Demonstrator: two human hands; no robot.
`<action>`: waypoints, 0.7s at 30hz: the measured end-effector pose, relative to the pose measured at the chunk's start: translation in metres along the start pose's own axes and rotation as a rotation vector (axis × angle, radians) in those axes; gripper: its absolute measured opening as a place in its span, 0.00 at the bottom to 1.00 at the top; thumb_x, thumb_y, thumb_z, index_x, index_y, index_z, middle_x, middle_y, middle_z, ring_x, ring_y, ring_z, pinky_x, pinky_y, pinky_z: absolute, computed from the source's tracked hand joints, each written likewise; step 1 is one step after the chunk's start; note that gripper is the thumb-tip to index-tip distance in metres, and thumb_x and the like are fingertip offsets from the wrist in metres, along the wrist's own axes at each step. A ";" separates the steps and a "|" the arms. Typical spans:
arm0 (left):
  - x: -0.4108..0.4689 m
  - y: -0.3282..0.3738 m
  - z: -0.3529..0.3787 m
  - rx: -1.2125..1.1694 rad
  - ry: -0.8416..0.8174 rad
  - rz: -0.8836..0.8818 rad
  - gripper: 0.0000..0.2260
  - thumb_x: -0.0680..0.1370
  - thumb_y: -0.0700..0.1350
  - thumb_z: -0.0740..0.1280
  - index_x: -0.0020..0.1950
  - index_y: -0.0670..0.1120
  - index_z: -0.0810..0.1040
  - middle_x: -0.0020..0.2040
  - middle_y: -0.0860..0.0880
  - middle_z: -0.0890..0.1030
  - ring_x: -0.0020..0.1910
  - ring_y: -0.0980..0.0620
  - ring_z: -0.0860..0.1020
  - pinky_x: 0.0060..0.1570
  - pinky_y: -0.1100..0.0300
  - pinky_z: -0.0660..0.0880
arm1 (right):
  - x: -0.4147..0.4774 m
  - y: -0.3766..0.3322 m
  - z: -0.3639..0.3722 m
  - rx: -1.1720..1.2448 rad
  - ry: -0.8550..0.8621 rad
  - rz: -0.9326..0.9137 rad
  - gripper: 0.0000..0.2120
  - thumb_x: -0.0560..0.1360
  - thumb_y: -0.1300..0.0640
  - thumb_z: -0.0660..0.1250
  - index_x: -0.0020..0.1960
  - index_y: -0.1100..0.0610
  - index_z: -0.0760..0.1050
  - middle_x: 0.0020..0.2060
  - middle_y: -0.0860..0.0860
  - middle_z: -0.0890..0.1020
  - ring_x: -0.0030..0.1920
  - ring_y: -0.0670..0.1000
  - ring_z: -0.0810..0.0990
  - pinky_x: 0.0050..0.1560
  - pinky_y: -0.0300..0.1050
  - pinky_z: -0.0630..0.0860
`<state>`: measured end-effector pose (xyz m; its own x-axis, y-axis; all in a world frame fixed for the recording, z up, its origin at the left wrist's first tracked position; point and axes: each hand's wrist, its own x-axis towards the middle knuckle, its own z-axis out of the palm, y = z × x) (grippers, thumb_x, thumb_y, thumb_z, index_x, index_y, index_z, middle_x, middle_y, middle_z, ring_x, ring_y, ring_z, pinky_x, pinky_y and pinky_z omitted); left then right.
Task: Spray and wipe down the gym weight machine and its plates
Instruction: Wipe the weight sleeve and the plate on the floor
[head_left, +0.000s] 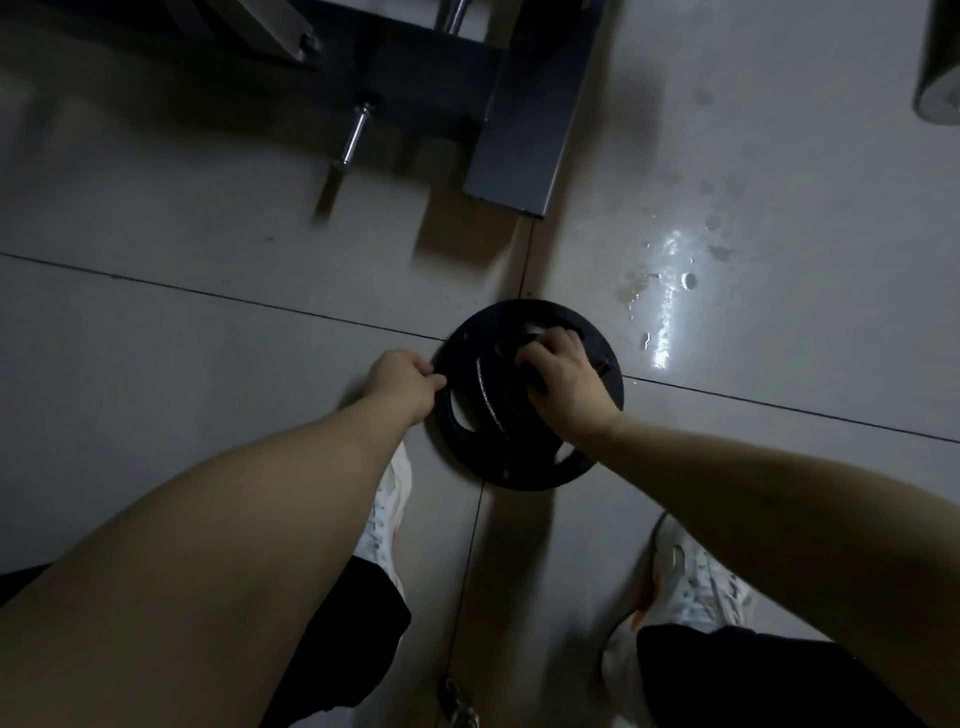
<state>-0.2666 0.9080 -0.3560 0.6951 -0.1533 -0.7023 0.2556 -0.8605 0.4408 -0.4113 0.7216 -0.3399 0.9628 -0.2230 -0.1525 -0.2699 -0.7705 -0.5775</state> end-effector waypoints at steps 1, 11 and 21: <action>-0.001 -0.001 0.001 -0.027 0.011 -0.022 0.08 0.73 0.47 0.78 0.45 0.49 0.81 0.47 0.44 0.85 0.47 0.43 0.85 0.57 0.49 0.81 | 0.001 -0.008 0.004 0.052 0.061 0.073 0.15 0.73 0.67 0.69 0.58 0.59 0.78 0.58 0.60 0.74 0.62 0.63 0.70 0.63 0.60 0.73; -0.014 -0.005 -0.007 -0.218 -0.029 -0.138 0.12 0.78 0.30 0.66 0.40 0.46 0.78 0.36 0.46 0.78 0.32 0.50 0.77 0.25 0.67 0.73 | 0.020 -0.066 0.045 0.067 -0.018 -0.052 0.22 0.69 0.71 0.68 0.62 0.62 0.79 0.55 0.61 0.78 0.56 0.65 0.72 0.60 0.62 0.72; -0.023 0.001 -0.011 -0.303 -0.045 -0.159 0.05 0.79 0.34 0.69 0.44 0.41 0.79 0.35 0.44 0.78 0.24 0.56 0.77 0.26 0.66 0.75 | 0.051 -0.003 -0.005 -0.094 -0.041 -0.195 0.18 0.66 0.71 0.71 0.55 0.64 0.79 0.51 0.64 0.77 0.56 0.68 0.72 0.58 0.64 0.73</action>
<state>-0.2745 0.9158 -0.3333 0.6018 -0.0564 -0.7967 0.5508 -0.6930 0.4651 -0.3617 0.7094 -0.3419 0.9960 -0.0418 -0.0789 -0.0769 -0.8493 -0.5222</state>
